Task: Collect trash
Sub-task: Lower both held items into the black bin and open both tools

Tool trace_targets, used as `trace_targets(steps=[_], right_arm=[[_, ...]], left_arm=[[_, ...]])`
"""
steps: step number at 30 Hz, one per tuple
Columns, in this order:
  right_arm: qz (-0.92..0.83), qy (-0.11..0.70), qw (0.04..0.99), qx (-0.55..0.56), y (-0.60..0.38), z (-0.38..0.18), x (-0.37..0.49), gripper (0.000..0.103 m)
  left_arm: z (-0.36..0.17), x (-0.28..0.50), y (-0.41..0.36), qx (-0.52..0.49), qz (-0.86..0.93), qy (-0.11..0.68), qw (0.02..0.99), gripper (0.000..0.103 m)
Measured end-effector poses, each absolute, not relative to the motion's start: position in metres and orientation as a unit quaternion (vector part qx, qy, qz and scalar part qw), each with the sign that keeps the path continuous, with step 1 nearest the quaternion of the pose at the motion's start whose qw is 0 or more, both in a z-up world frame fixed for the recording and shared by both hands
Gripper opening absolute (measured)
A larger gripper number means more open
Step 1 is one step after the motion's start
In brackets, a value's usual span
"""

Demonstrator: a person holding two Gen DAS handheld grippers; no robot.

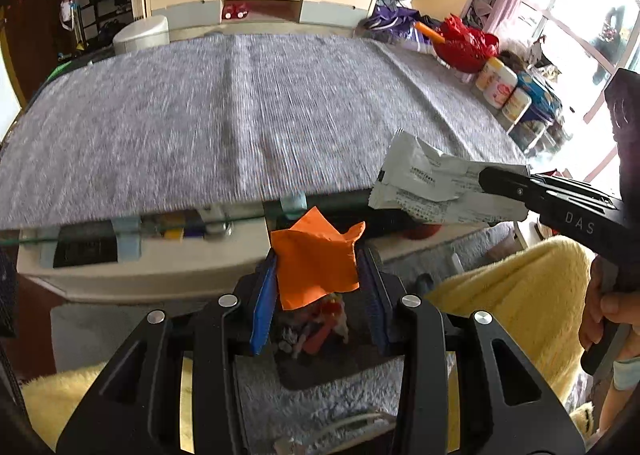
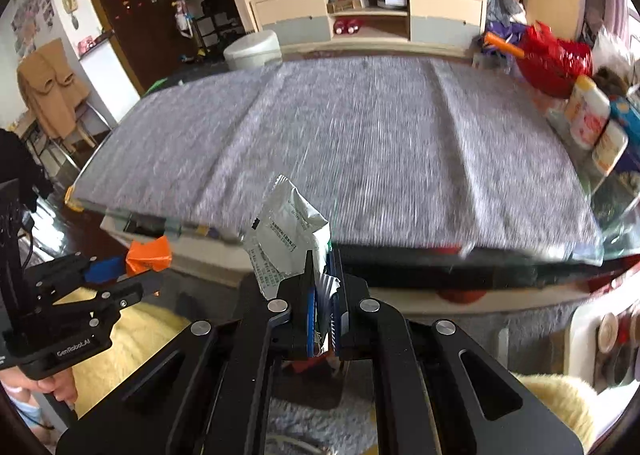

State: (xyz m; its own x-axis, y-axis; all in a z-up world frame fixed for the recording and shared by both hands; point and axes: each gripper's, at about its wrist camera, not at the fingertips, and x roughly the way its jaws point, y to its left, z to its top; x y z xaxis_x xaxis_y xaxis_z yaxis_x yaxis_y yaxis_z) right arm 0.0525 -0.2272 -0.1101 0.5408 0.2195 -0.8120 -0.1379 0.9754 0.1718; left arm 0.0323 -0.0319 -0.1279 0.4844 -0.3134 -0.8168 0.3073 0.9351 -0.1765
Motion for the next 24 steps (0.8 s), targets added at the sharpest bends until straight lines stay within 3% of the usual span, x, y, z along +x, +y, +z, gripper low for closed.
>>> trace_targets(steps=[24], right_arm=[[0.062, 0.602, 0.793, 0.071, -0.208, -0.251, 0.046, 0.008]], left_arm=[[-0.255, 0.014, -0.046, -0.011, -0.184, 0.581, 0.793, 0.037]])
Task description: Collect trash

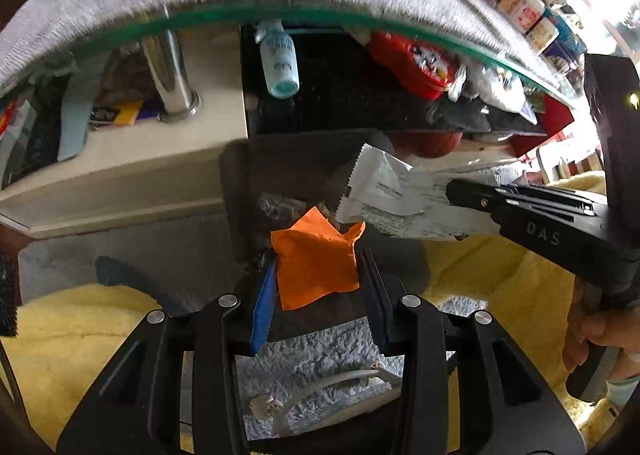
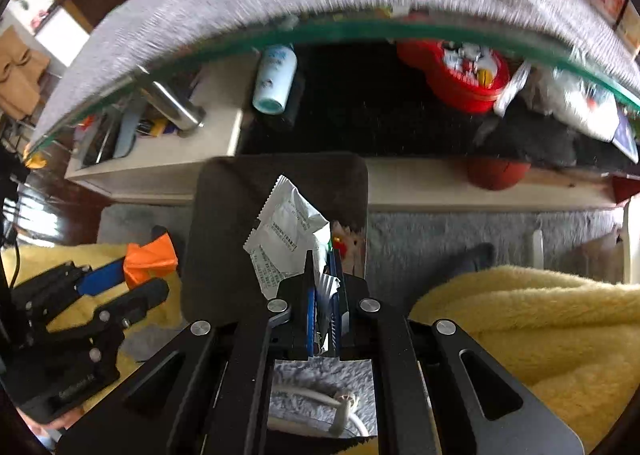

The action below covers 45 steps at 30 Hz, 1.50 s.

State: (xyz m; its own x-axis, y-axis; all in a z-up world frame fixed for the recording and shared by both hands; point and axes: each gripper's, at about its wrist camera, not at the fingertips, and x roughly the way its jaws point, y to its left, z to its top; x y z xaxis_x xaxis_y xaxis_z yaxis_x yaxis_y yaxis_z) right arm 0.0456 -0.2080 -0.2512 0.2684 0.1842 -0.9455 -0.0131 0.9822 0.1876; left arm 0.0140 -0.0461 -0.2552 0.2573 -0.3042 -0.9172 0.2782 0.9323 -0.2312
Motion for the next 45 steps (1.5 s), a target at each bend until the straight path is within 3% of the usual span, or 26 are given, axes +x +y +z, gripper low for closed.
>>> trace_targets(steps=[9, 11, 12, 13, 15, 17, 19, 20, 23, 30, 45], right_arm=[[0.057, 0.605, 0.79, 0.081, -0.204, -0.258, 0.068, 0.012], [0.059, 0.604, 0.79, 0.087, -0.205, -0.257, 0.069, 0.032], [0.06, 0.601, 0.792, 0.089, -0.205, -0.257, 0.069, 0.056], [0.06, 0.598, 0.794, 0.09, -0.206, -0.255, 0.069, 0.063], [0.06, 0.593, 0.798, 0.093, -0.206, -0.252, 0.069, 0.062], [0.056, 0.585, 0.804, 0.094, -0.208, -0.246, 0.068, 0.064], [0.051, 0.57, 0.815, 0.089, -0.209, -0.236, 0.066, 0.081], [0.048, 0.565, 0.819, 0.085, -0.209, -0.232, 0.066, 0.085], [0.038, 0.541, 0.837, 0.071, -0.212, -0.214, 0.064, 0.1], [0.024, 0.467, 0.882, 0.061, -0.224, -0.155, 0.058, 0.1], [-0.032, 0.291, 0.955, 0.057, -0.253, -0.018, 0.018, 0.1]], left_arm=[[-0.271, 0.026, -0.05, -0.017, -0.184, 0.593, 0.784, 0.042], [-0.27, 0.028, -0.047, -0.018, -0.181, 0.592, 0.785, 0.055], [-0.269, 0.029, -0.046, -0.018, -0.179, 0.591, 0.786, 0.058], [-0.268, 0.03, -0.045, -0.017, -0.175, 0.589, 0.789, 0.061], [-0.265, 0.03, -0.043, -0.014, -0.171, 0.586, 0.792, 0.066], [-0.262, 0.03, -0.042, -0.01, -0.166, 0.582, 0.796, 0.079], [-0.256, 0.029, -0.041, -0.004, -0.163, 0.572, 0.804, 0.088], [-0.252, 0.029, -0.041, -0.001, -0.162, 0.567, 0.808, 0.095], [-0.237, 0.026, -0.036, 0.005, -0.158, 0.551, 0.819, 0.095], [-0.189, 0.028, -0.016, -0.003, -0.13, 0.5, 0.856, 0.095], [-0.038, 0.013, 0.001, 0.007, -0.082, 0.314, 0.946, 0.095]])
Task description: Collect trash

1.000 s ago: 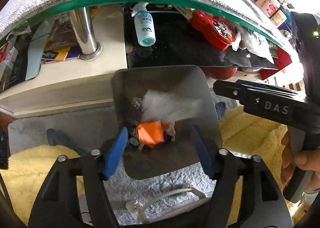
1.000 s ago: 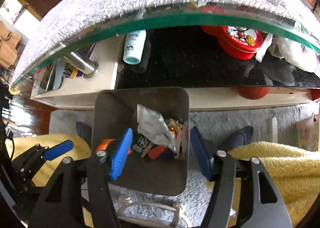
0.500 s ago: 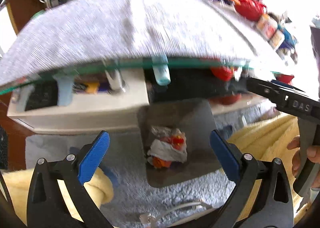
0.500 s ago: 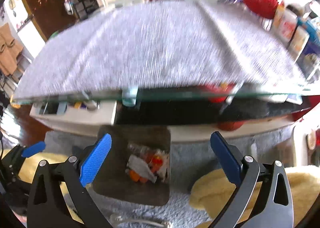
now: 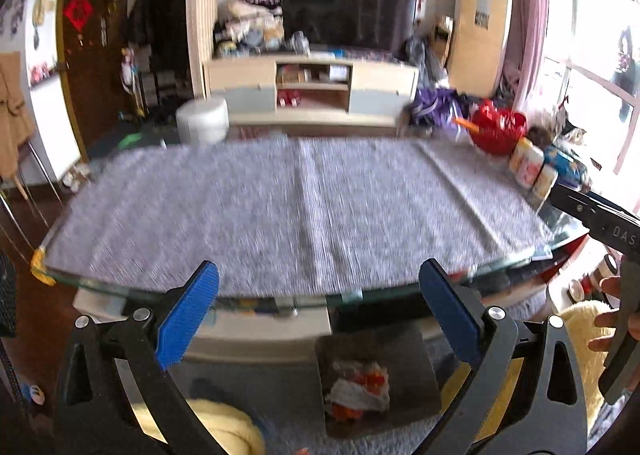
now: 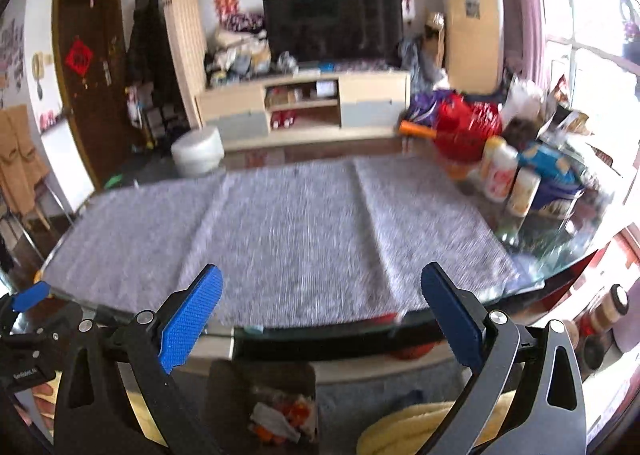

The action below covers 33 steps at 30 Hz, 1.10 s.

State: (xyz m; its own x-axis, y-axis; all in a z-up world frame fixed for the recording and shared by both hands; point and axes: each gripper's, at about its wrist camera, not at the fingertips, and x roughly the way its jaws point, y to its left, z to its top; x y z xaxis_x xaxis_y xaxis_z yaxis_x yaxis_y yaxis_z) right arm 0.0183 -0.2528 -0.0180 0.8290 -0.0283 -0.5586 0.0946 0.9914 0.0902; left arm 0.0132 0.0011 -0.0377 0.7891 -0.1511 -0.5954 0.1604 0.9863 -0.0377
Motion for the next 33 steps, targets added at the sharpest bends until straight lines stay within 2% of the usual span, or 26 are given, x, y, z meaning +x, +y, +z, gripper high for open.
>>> trace_targets(steps=[13, 33], right_arm=[[-0.059, 0.227, 0.972, 0.029, -0.246, 0.022, -0.018, 0.1], [-0.049, 0.236, 0.97, 0.028, -0.234, 0.015, -0.02, 0.1]], left_arm=[[0.007, -0.014, -0.002, 0.017, -0.053, 0.254, 0.966, 0.095], [0.009, -0.021, -0.004, 0.015, -0.06, 0.243, 0.968, 0.095]])
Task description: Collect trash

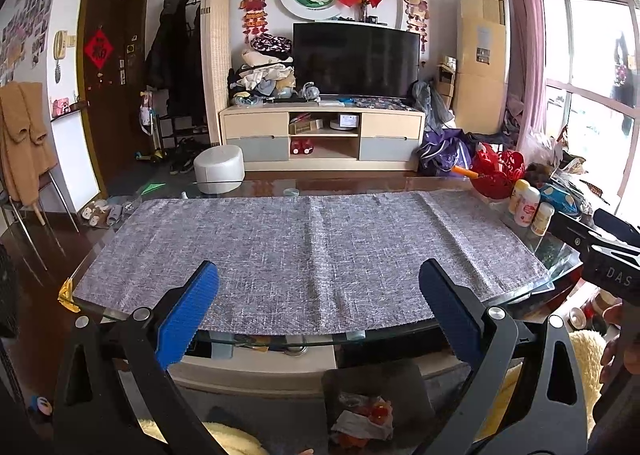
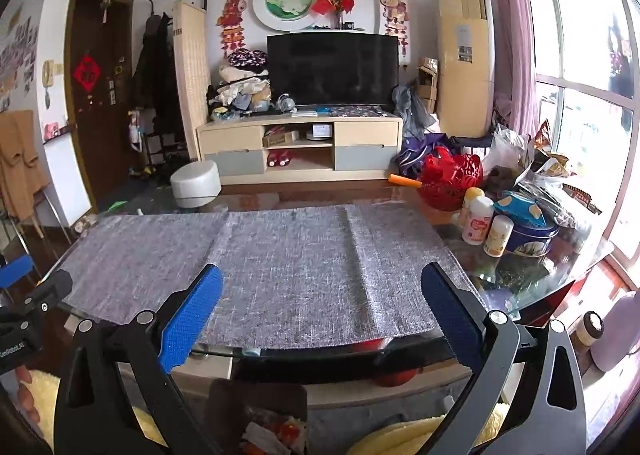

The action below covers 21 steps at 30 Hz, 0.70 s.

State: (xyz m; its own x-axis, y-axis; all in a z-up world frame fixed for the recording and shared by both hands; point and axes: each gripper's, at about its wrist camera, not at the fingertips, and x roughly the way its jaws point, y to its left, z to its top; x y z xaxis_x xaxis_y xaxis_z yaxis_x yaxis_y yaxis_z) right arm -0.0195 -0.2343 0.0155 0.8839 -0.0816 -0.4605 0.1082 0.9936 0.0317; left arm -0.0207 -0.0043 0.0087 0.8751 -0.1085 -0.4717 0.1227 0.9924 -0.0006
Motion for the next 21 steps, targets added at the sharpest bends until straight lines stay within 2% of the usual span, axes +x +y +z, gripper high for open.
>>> trace_targets(steps=[21], right_arm=[[-0.044, 0.235, 0.97, 0.031, -0.2288, 0.017, -0.0187, 0.1]], left_arm=[[0.0088, -0.0237, -0.0058, 0.01, -0.057, 0.238, 0.97, 0.095]])
